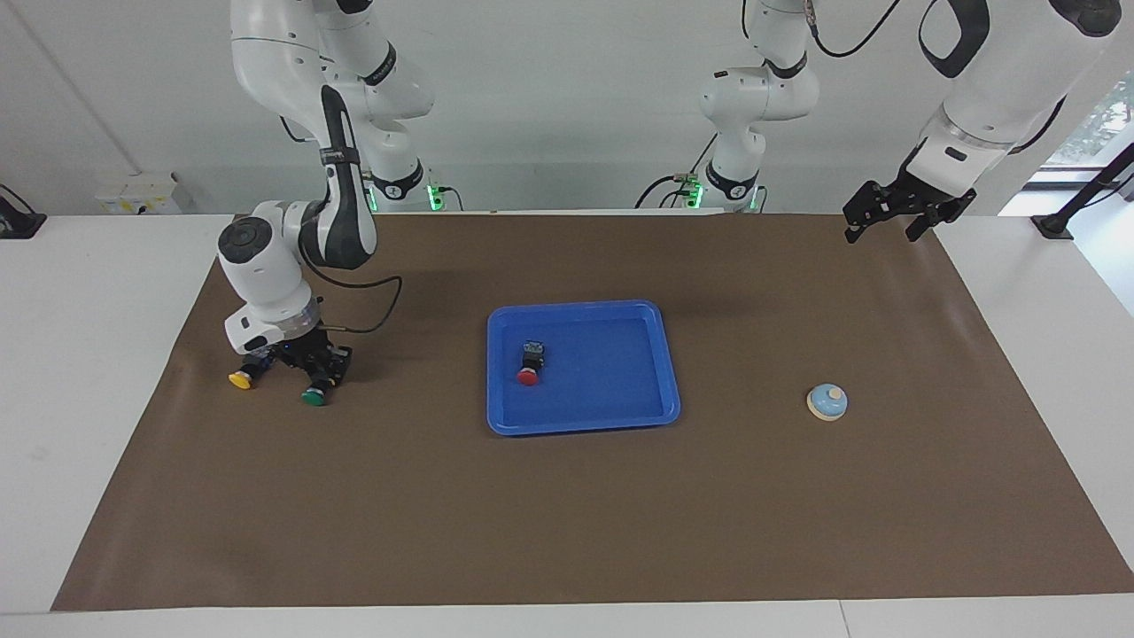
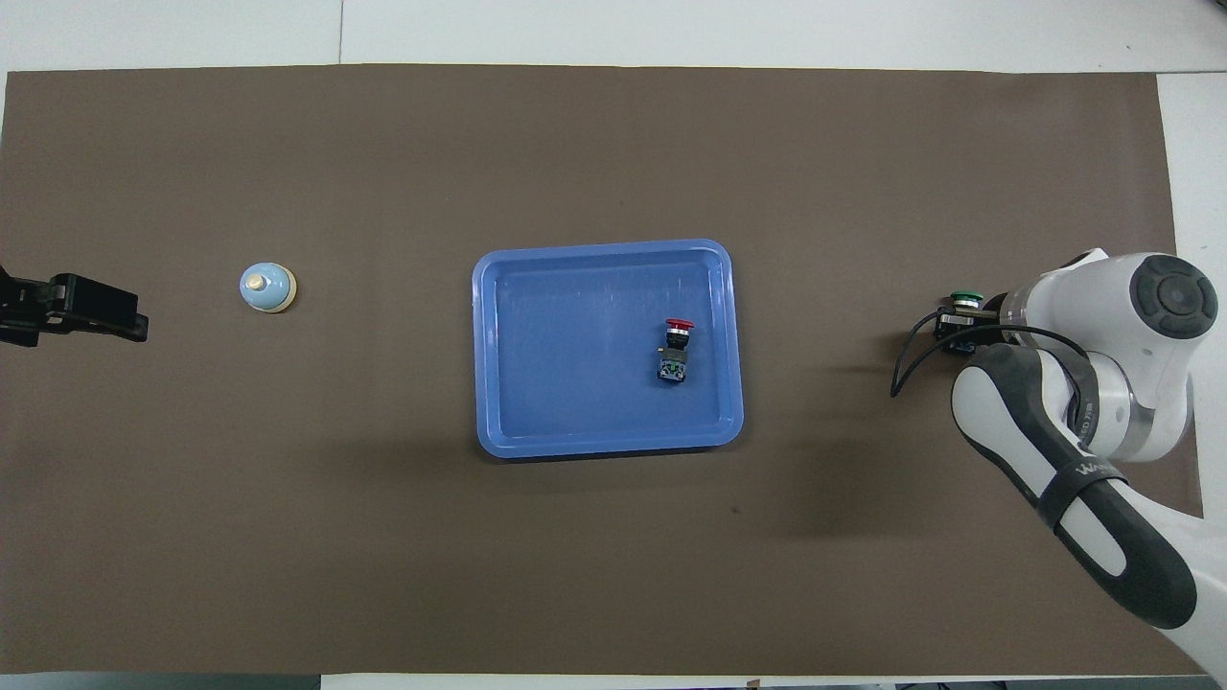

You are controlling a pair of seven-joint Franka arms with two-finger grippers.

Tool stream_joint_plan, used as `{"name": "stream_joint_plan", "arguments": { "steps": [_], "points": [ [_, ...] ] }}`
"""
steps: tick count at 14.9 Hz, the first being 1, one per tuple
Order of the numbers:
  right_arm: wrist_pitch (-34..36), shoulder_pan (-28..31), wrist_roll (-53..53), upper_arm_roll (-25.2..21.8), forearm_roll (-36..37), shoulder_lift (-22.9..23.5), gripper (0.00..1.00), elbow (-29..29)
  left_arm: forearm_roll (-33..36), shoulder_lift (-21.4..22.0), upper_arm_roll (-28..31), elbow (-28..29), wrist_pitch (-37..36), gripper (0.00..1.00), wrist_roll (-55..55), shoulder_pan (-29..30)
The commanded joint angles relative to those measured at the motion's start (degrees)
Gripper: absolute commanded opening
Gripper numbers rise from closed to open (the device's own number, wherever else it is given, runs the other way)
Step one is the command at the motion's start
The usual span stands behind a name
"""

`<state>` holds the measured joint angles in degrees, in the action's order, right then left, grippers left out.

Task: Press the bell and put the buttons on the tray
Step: 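Move the right gripper to the green-capped button and grasp it, then carry the green button into the tray beside the red one, release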

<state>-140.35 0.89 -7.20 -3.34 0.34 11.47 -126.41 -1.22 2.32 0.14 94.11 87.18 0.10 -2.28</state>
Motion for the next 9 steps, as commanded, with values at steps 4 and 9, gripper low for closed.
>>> {"name": "stream_joint_plan", "arguments": {
  "steps": [4,9],
  "points": [
    [14.3,-5.5,-1.0,0.4,-0.6,-0.1,0.00,11.5,-0.3,0.5,0.0,-0.1,-0.5,1.00,-0.3,0.2],
    [18.8,-14.5,-12.6,0.4,-0.6,1.0,0.00,17.6,-0.2,0.5,0.0,-0.1,-0.5,1.00,-0.3,0.2]
  ]
}}
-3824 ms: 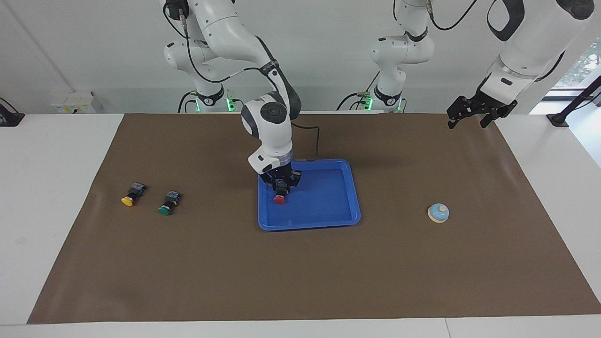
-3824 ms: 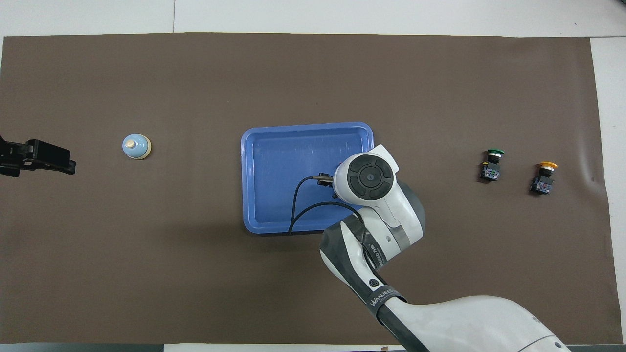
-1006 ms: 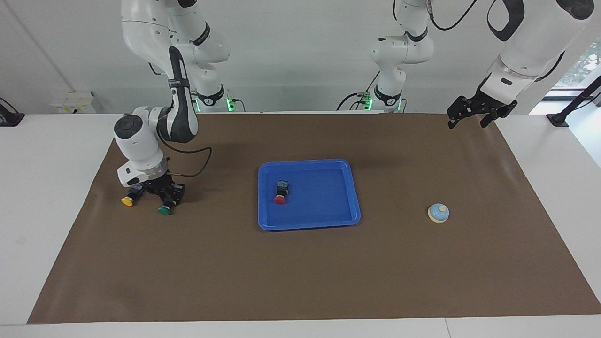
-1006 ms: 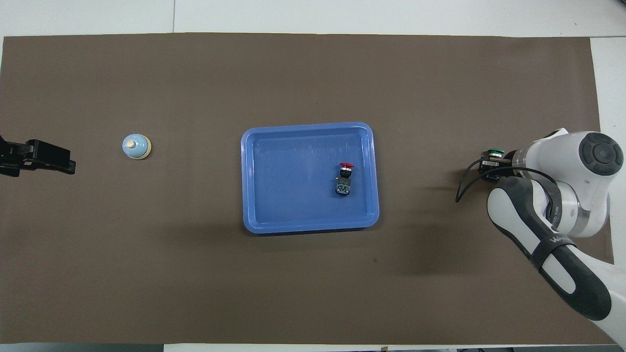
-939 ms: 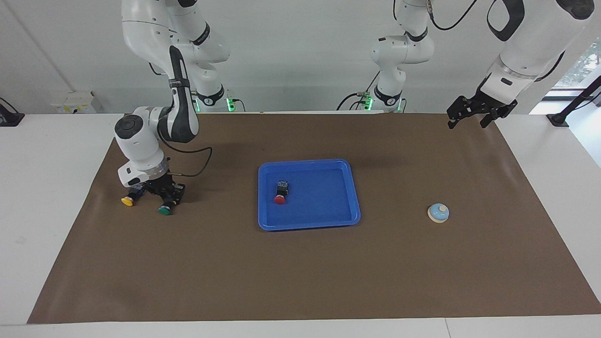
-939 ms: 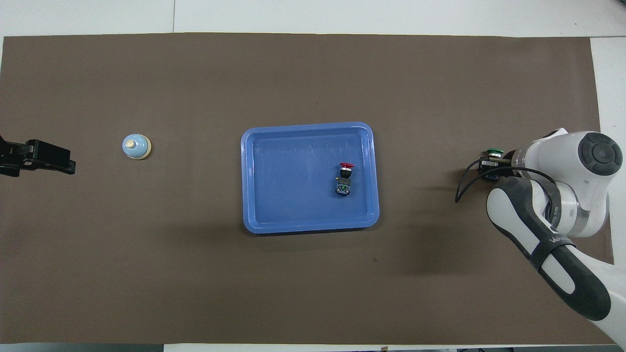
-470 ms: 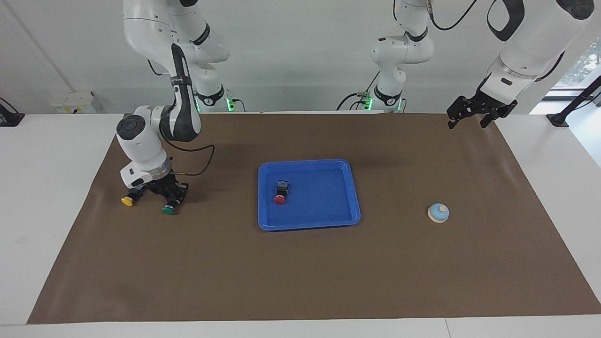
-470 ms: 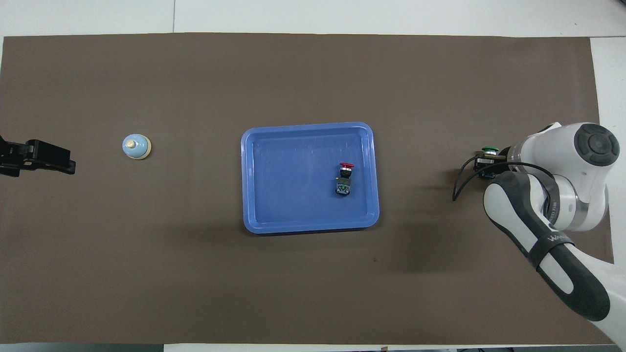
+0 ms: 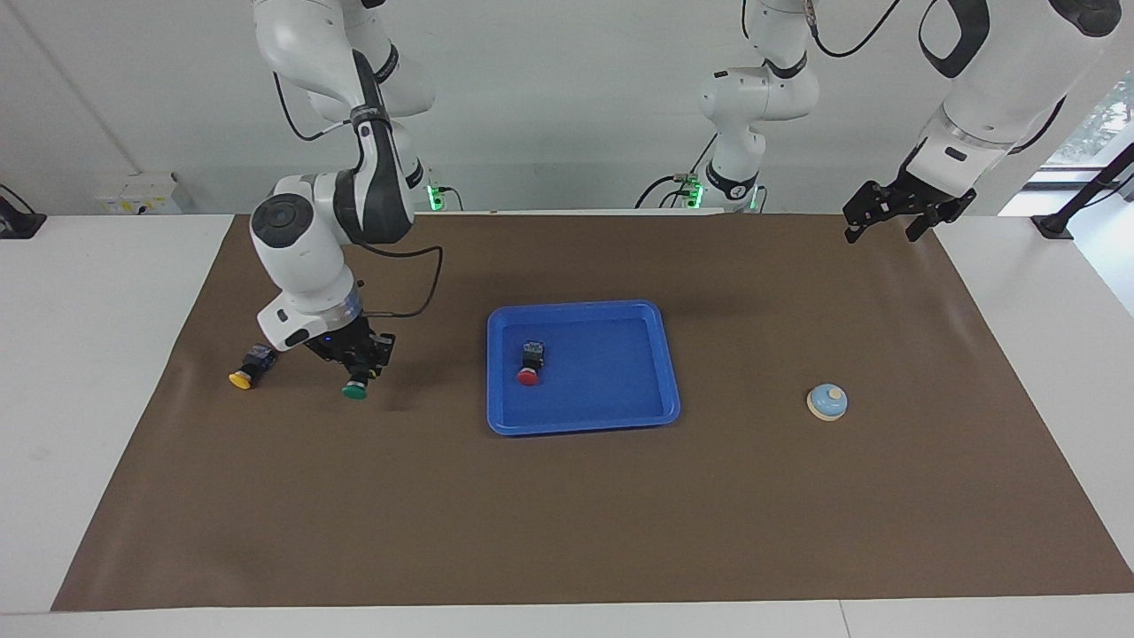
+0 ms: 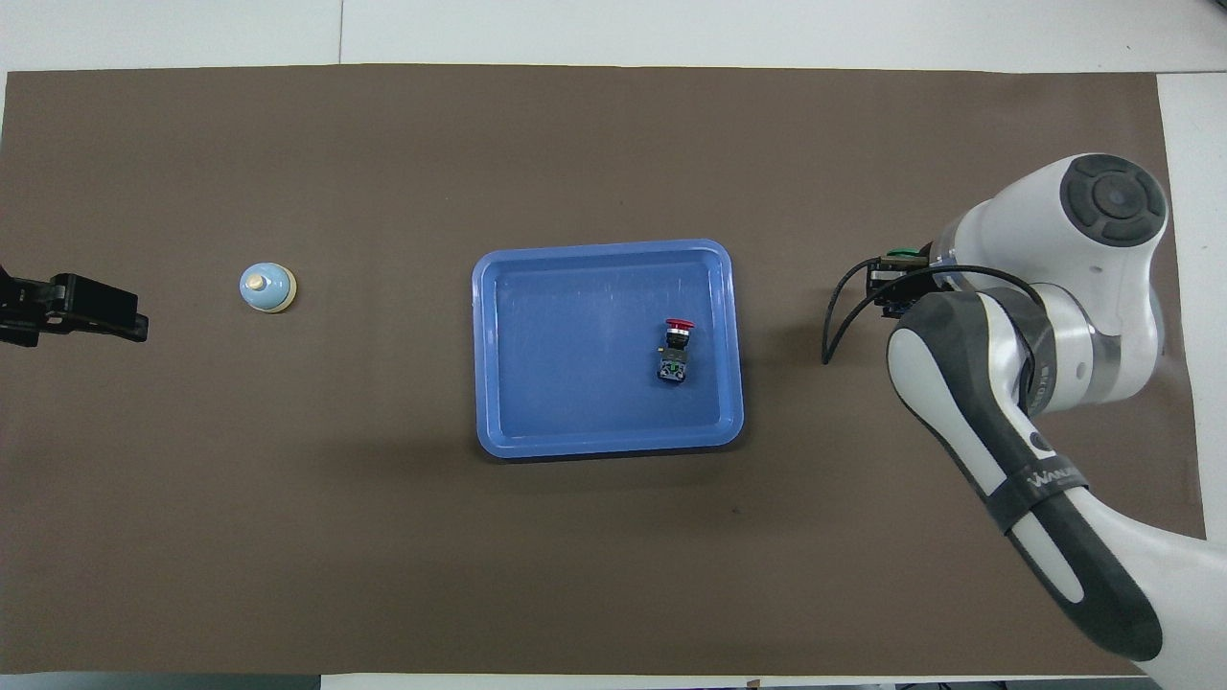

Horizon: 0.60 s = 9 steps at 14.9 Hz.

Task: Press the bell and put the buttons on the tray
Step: 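Carry the green button into the tray beside the red one, release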

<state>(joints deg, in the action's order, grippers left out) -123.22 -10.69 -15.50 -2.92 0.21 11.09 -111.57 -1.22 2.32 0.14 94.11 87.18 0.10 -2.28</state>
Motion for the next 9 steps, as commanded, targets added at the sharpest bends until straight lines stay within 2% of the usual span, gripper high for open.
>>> {"name": "stream_joint_plan", "arguments": {
  "steps": [1,5,9],
  "points": [
    [2.6,-4.3,-6.5,-0.1,-0.5,1.9,0.00,4.2,-0.3,0.5,0.0,-0.1,-0.5,1.00,-0.2,0.2],
    [6.7,-14.0,-17.3,-0.1,-0.7,3.7,0.00,10.5,-0.3,0.5,0.0,-0.1,-0.5,1.00,-0.3,0.2],
    [8.5,-21.2,-26.1,-0.1,-3.2,8.9,0.00,17.3,-0.3,0.5,0.0,-0.1,-0.5,1.00,-0.3,0.2]
  ]
}}
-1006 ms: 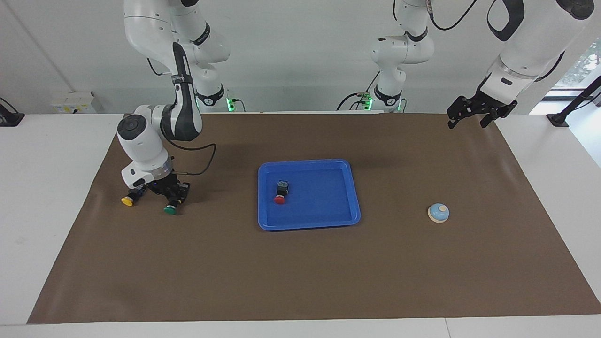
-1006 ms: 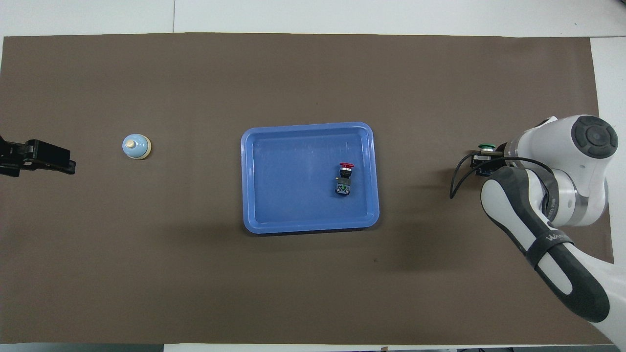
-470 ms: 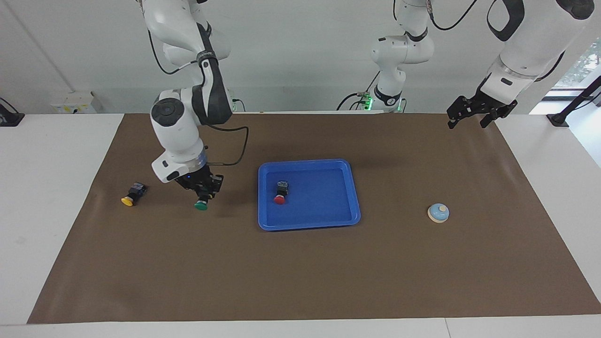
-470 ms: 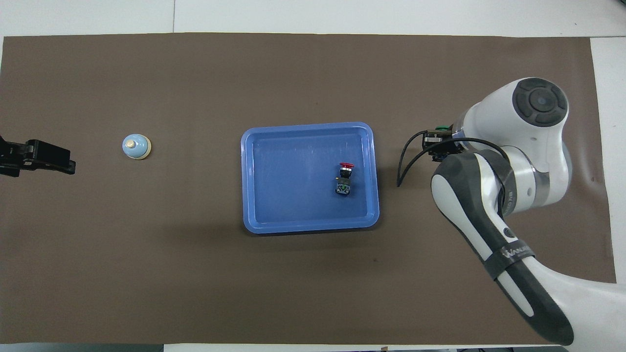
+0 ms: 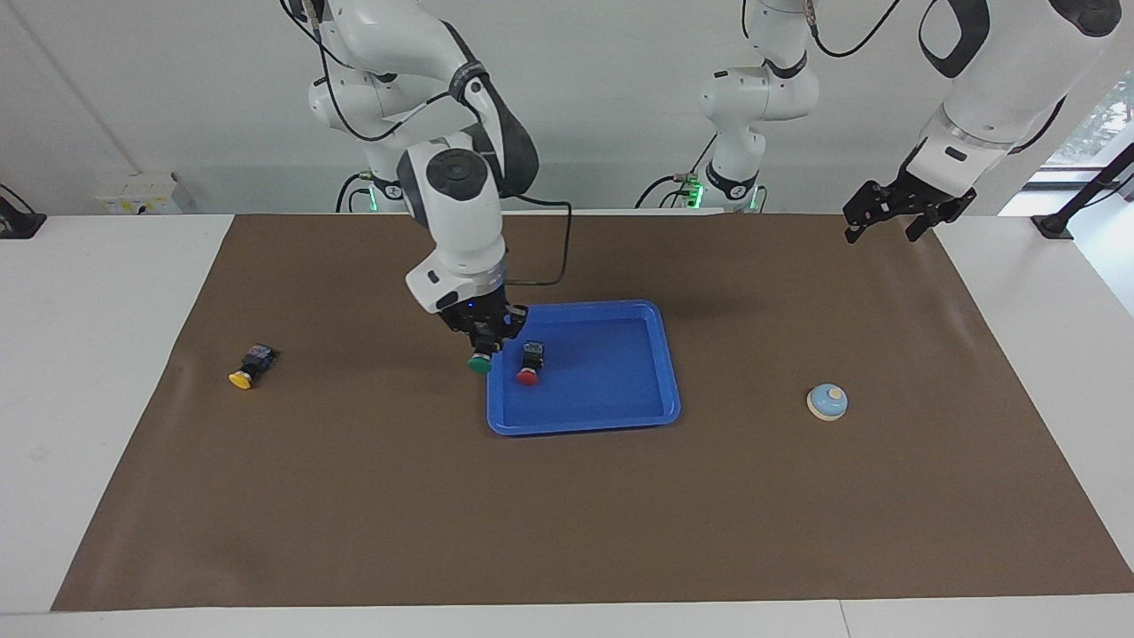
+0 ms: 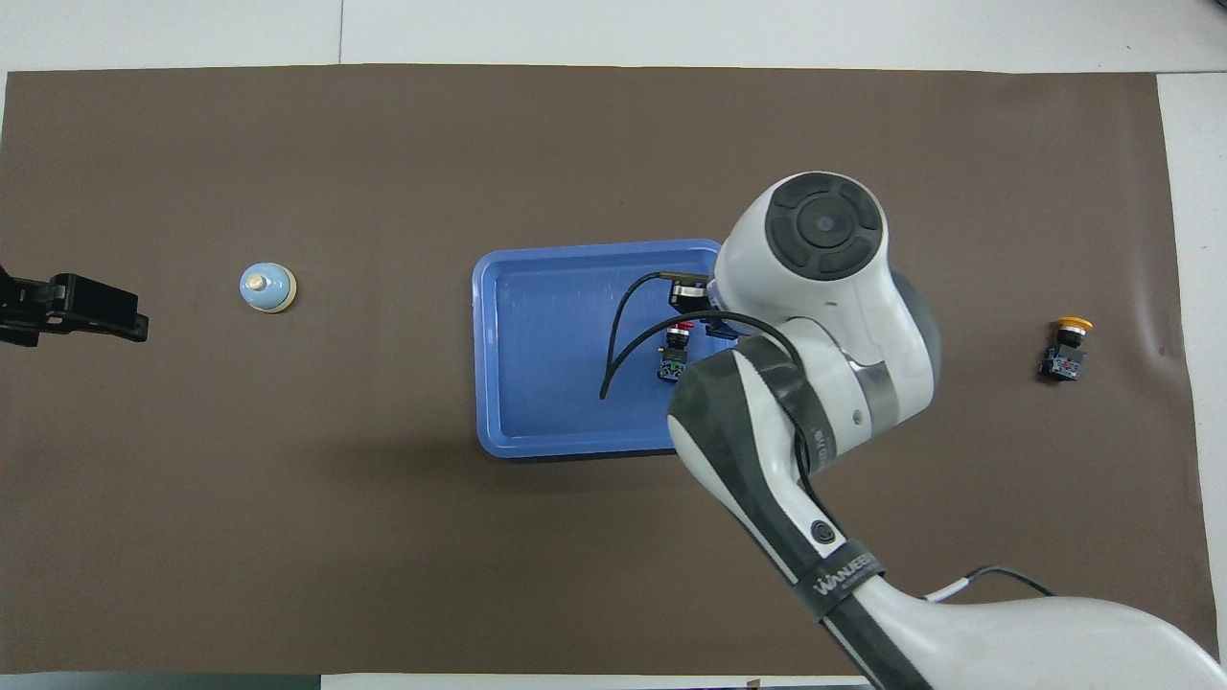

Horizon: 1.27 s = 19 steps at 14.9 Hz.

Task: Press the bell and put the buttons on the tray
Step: 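Carry the green button into the tray beside the red one, release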

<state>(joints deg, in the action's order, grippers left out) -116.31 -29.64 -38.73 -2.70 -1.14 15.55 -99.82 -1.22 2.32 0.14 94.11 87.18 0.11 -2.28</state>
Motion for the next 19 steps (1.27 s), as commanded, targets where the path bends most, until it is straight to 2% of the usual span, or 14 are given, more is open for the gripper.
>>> {"name": "stream_joint_plan", "arguments": {
  "steps": [1,6,11,14,19],
  "points": [
    [1.0,-3.8,-3.6,-0.3,-1.9,5.9,0.00,6.2,-0.2,0.5,0.0,-0.1,-0.5,1.00,-0.3,0.2],
    [-3.7,-9.7,-7.5,-0.4,-3.9,11.2,0.00,7.6,-0.3,0.5,0.0,-0.1,-0.5,1.00,-0.3,0.2],
    [-13.8,-10.7,-7.0,-0.3,-3.4,12.0,0.00,0.4,-0.3,0.5,0.0,-0.1,-0.5,1.00,-0.3,0.2],
    [-14.6,-11.4,-6.4,-0.4,-3.3,12.0,0.00,-1.5,-0.3,0.5,0.0,-0.1,-0.5,1.00,-0.3,0.2],
    [-14.6,-10.9,-7.0,-0.4,-3.5,12.0,0.00,-1.5,-0.3,0.5,0.0,-0.1,-0.5,1.00,-0.3,0.2]
  ]
}}
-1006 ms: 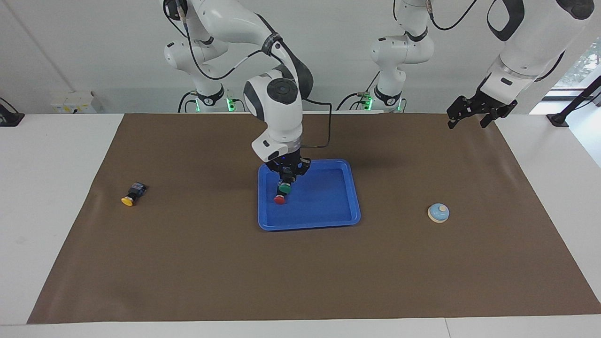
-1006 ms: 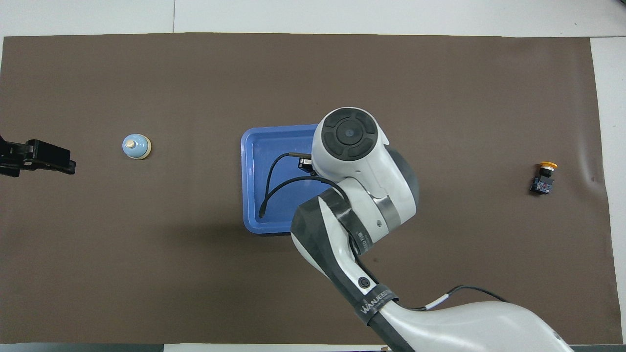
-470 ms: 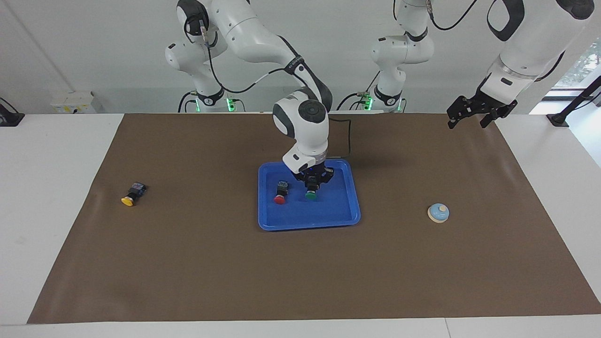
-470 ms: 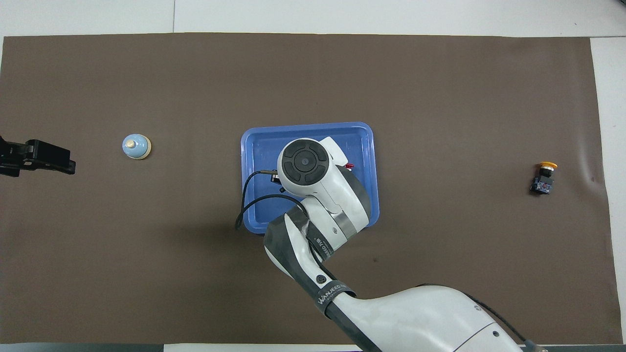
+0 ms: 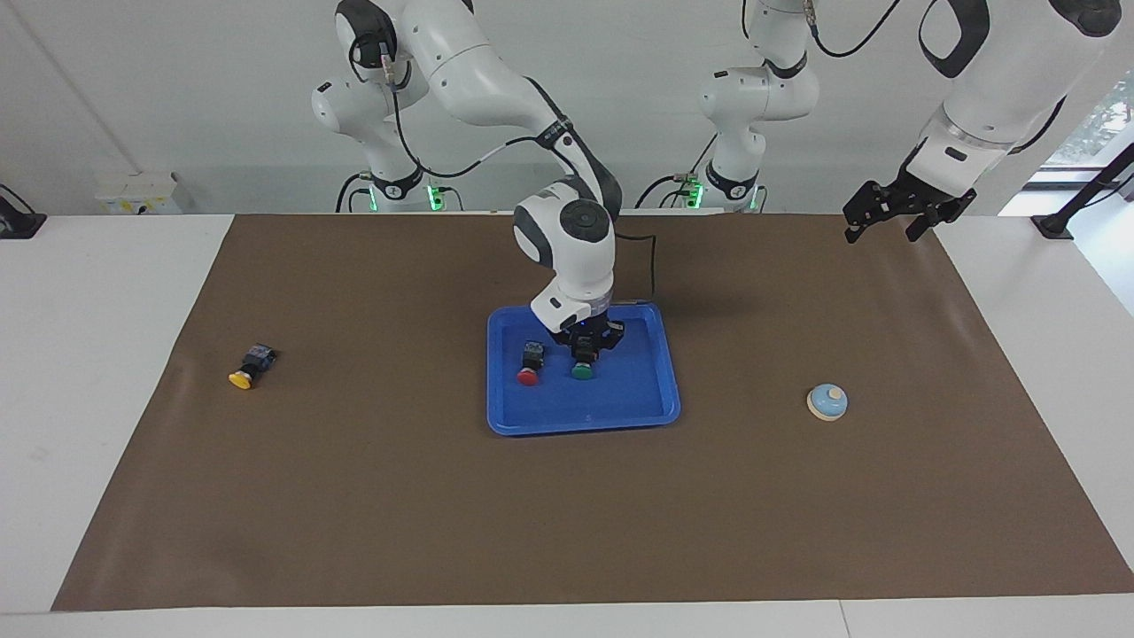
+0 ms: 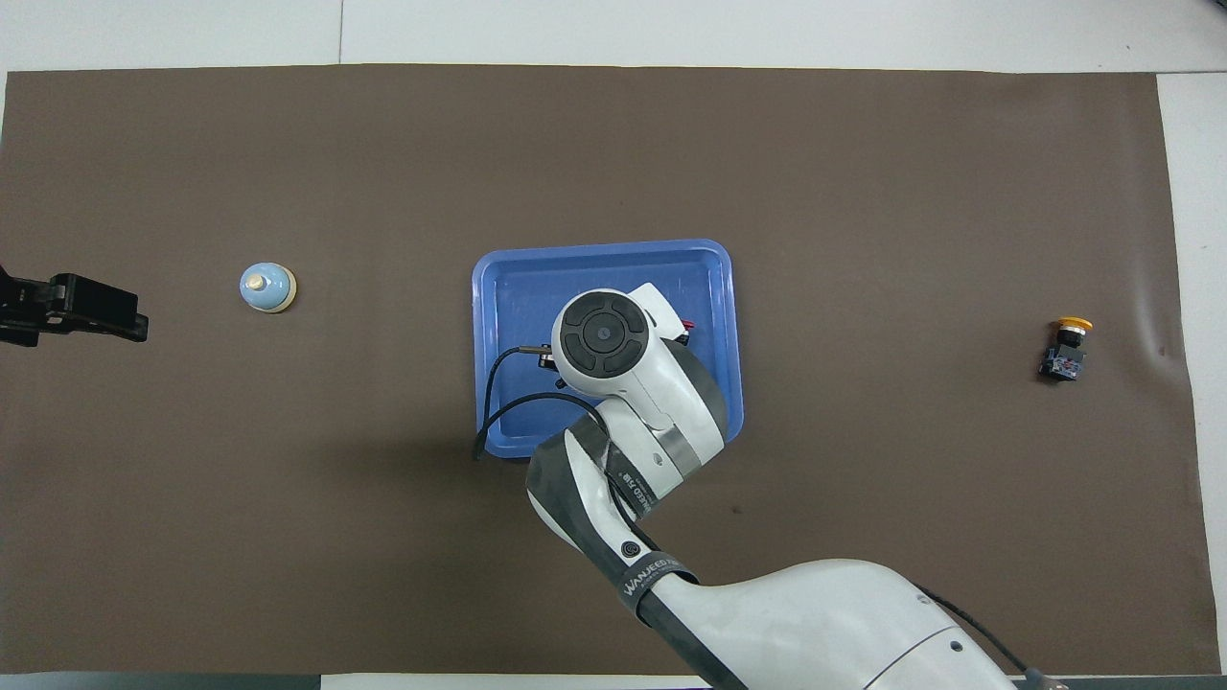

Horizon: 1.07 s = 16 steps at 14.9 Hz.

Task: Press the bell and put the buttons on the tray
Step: 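Carry the green button into the tray beside the red one, release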

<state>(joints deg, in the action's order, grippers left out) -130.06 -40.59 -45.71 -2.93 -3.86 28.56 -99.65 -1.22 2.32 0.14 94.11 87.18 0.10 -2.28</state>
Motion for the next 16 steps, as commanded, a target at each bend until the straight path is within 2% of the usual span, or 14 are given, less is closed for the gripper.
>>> {"name": "stream_joint_plan", "arguments": {
  "steps": [1,2,5,9,14,16],
  "points": [
    [-0.9,0.1,-0.3,-0.1,-0.8,-1.1,0.45,-1.7,-0.3,0.5,0.0,-0.1,-0.5,1.00,-0.3,0.2],
    [-0.9,0.1,-1.0,-0.1,-0.8,-1.1,0.99,-1.4,-0.3,0.5,0.0,-0.1,-0.5,1.00,-0.3,0.2],
    [1.5,0.2,-3.1,-0.3,-0.9,-1.1,1.00,0.1,-0.2,0.5,-0.1,-0.1,-0.5,1.00,-0.3,0.2],
    [9.1,1.6,-2.9,-0.8,-0.9,-2.9,1.00,3.7,-0.3,0.5,0.0,-0.1,-0.5,1.00,-0.3,0.2],
    [17.7,11.8,2.0,-0.8,-0.5,-11.1,1.00,2.9,-0.2,0.5,0.0,-0.1,-0.5,1.00,-0.3,0.2],
    [22.4,16.6,8.1,-0.8,0.5,-13.9,1.00,2.9,-0.3,0.5,0.0,-0.1,-0.5,1.00,-0.3,0.2]
  ]
}}
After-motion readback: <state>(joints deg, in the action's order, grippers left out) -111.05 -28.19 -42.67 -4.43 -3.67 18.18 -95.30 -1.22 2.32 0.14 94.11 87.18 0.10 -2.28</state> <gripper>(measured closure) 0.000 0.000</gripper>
